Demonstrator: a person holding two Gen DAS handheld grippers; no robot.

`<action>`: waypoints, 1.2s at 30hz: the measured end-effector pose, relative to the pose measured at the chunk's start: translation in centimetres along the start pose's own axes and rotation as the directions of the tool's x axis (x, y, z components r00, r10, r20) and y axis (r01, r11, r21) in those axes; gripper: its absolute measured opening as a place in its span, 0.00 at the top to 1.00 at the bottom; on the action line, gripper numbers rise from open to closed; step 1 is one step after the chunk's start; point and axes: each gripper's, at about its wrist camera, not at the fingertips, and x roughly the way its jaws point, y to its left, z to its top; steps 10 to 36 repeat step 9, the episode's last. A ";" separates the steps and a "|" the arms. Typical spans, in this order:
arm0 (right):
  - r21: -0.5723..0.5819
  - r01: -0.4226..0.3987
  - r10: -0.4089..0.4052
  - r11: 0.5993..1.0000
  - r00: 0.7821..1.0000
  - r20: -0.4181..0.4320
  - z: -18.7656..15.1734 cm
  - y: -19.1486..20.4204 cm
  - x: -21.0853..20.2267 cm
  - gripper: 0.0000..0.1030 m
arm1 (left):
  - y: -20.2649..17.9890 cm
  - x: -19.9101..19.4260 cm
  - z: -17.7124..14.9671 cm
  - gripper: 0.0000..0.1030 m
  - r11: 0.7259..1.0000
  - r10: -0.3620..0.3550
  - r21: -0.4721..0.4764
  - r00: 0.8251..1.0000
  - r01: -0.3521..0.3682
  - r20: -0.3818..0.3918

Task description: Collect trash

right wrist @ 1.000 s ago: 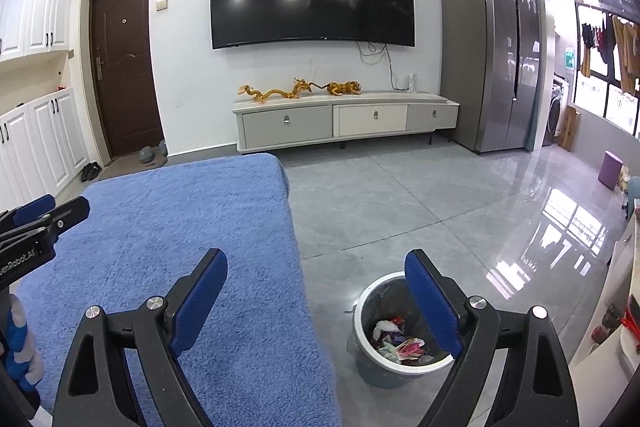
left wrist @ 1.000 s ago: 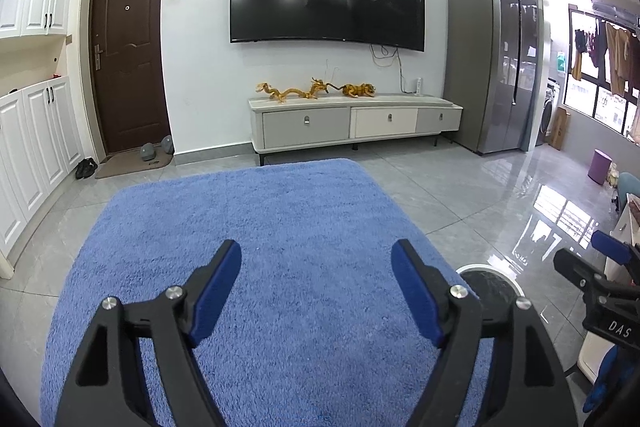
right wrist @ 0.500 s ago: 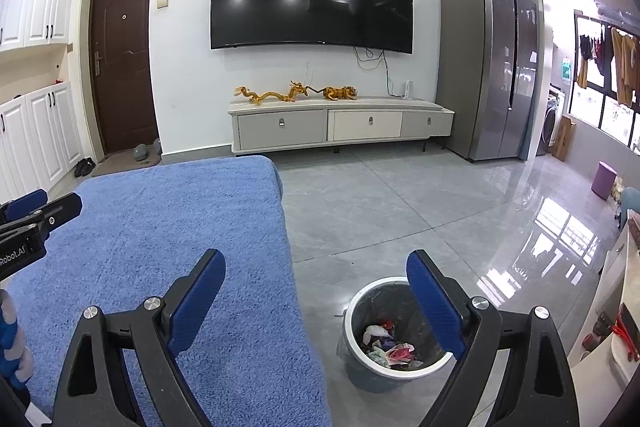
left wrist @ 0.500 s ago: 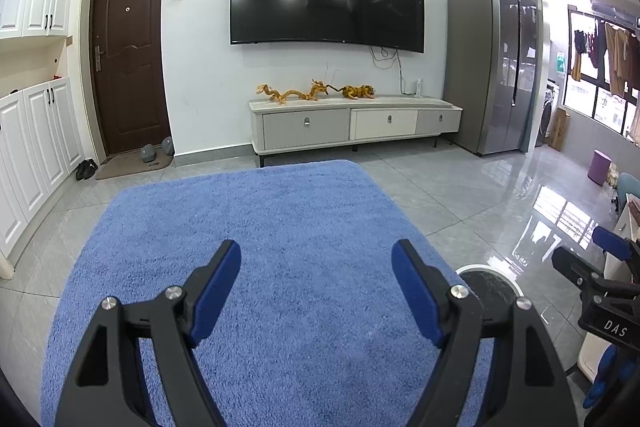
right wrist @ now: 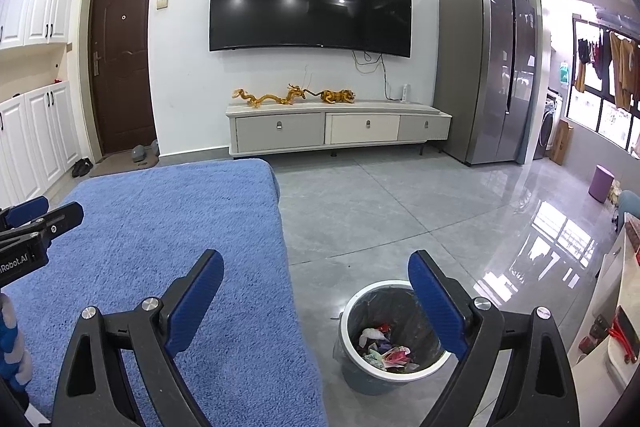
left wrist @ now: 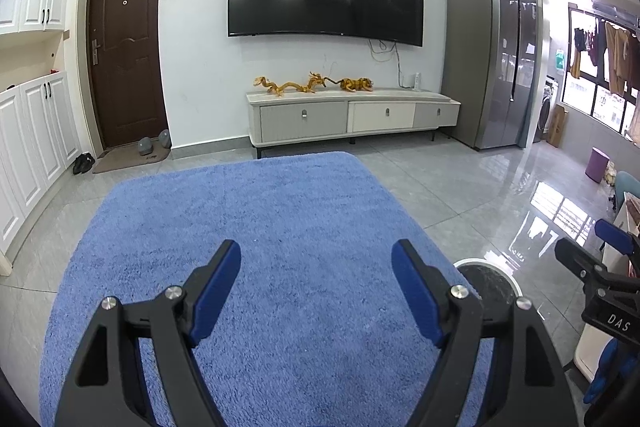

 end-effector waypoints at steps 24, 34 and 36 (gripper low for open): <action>-0.003 -0.001 0.001 1.000 1.000 0.000 0.1 0.0 -0.1 0.09 | 0.1 0.0 0.0 0.25 1.000 -0.005 -0.001 1.000 0.005 -0.008; -0.003 -0.001 0.001 1.000 1.000 0.000 0.1 0.0 -0.1 0.09 | 0.1 0.0 0.0 0.25 1.000 -0.005 -0.001 1.000 0.005 -0.008; -0.003 -0.001 0.001 1.000 1.000 0.000 0.1 0.0 -0.1 0.09 | 0.1 0.0 0.0 0.25 1.000 -0.005 -0.001 1.000 0.005 -0.008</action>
